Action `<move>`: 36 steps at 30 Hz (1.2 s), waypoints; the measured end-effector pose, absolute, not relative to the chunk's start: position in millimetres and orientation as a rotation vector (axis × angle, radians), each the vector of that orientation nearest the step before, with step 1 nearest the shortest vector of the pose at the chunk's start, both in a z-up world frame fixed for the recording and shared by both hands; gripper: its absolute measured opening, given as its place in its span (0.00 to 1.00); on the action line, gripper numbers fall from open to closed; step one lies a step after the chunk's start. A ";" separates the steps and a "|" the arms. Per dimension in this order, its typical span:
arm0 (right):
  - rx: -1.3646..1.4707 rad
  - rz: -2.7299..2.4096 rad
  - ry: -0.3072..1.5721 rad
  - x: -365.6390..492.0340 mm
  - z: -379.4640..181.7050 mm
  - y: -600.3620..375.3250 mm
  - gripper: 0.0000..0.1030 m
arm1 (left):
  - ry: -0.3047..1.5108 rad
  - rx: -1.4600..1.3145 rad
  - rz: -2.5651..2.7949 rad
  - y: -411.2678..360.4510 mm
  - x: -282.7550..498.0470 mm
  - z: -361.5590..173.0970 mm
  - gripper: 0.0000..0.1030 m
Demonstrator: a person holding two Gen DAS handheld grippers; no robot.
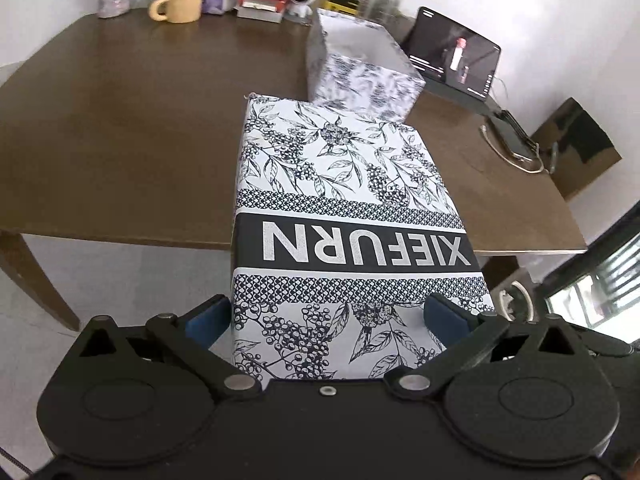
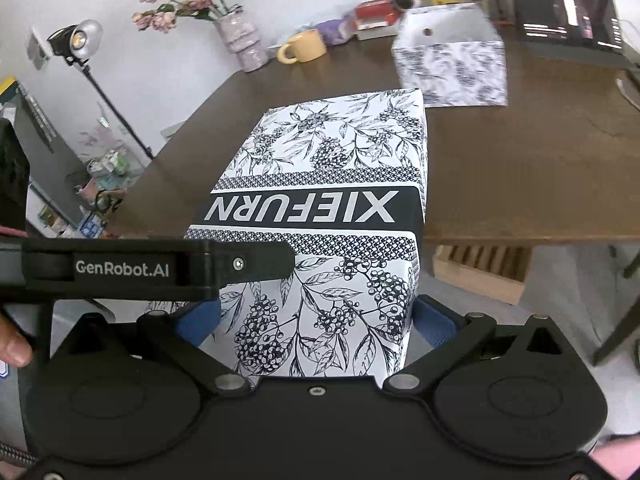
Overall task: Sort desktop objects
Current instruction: 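Carry the lid with both grippers over the open storage box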
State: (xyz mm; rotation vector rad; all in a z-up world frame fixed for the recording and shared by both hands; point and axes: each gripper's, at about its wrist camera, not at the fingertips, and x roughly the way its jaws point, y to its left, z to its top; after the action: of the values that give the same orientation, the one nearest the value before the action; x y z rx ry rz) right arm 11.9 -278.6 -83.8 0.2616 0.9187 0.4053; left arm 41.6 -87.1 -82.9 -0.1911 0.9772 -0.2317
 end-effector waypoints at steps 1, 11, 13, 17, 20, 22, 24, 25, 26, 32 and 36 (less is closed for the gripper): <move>0.262 0.397 0.920 9.1 -84.1 -281.4 1.00 | 0.975 -0.191 -0.239 -90.1 42.0 -83.0 1.00; 0.253 0.346 0.869 4.8 -84.8 -299.7 1.00 | 0.900 -0.179 -0.297 -124.9 63.7 -70.9 1.00; 0.246 0.341 0.850 11.4 -80.9 -301.1 1.00 | 0.876 -0.177 -0.302 -131.7 76.7 -66.2 1.00; 0.230 0.333 0.808 36.2 -74.7 -305.3 1.00 | 0.831 -0.178 -0.305 -144.2 105.7 -58.9 1.00; 0.223 0.333 0.780 61.3 -71.9 -308.8 1.00 | 0.808 -0.189 -0.308 -152.7 133.9 -54.2 1.00; 0.212 0.335 0.763 81.2 -69.4 -309.8 1.00 | 0.795 -0.185 -0.304 -157.7 154.4 -48.0 1.00; 0.202 0.336 0.748 101.8 -65.7 -309.2 1.00 | 0.782 -0.181 -0.297 -162.3 175.8 -42.0 1.00; 0.197 0.340 0.744 115.3 -63.7 -310.0 1.00 | 0.779 -0.187 -0.294 -163.9 189.2 -39.8 1.00; 0.192 0.345 0.739 128.7 -61.8 -310.8 1.00 | 0.776 -0.193 -0.290 -165.3 202.7 -37.6 1.00; 0.177 0.368 0.722 211.6 -56.3 -307.7 1.00 | 0.758 -0.179 -0.271 -176.0 281.8 -31.2 1.00; 0.187 0.381 0.726 274.9 -66.5 -291.8 1.00 | 0.776 -0.175 -0.259 -182.9 333.3 -37.8 1.00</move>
State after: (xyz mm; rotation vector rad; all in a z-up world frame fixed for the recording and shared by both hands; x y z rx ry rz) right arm 274.9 -291.8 -66.5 0.1870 0.7260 0.3806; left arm 333.3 -182.9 -37.8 -0.1753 0.7761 -0.2593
